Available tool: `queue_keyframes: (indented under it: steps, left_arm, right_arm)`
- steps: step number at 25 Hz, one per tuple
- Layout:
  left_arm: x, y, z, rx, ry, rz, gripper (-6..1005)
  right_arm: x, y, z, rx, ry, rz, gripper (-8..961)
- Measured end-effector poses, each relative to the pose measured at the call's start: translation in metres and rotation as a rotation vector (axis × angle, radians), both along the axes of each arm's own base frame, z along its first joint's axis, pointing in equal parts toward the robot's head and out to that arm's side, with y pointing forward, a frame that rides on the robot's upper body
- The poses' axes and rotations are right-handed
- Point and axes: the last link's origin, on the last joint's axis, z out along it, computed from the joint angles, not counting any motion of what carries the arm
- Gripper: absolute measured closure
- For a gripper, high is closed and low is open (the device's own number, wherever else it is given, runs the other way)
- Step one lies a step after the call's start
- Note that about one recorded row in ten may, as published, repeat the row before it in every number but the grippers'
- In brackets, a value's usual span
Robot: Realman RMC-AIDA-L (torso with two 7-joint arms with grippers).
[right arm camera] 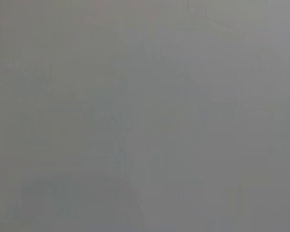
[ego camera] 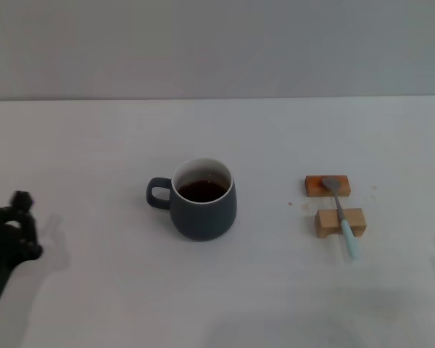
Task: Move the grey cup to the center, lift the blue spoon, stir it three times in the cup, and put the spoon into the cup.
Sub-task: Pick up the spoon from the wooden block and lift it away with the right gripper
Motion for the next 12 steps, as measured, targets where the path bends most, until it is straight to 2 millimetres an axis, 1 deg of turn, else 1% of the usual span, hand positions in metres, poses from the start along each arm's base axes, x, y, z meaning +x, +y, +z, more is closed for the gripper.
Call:
queue_keyframes:
  steps: [1, 7, 12]
  left_arm:
    - [-0.003, -0.002, 0.003, 0.018, -0.010, 0.018, 999]
    - [-0.012, -0.007, 0.008, 0.036, 0.002, 0.051, 825]
    - [-0.014, -0.008, 0.010, 0.035, 0.011, 0.057, 726]
  right_arm:
    - [-0.001, 0.000, -0.001, -0.001, 0.008, -0.004, 194]
    - [-0.002, 0.001, -0.013, -0.052, 0.048, -0.038, 190]
    - [0.001, 0.002, -0.022, -0.108, 0.068, -0.079, 188]
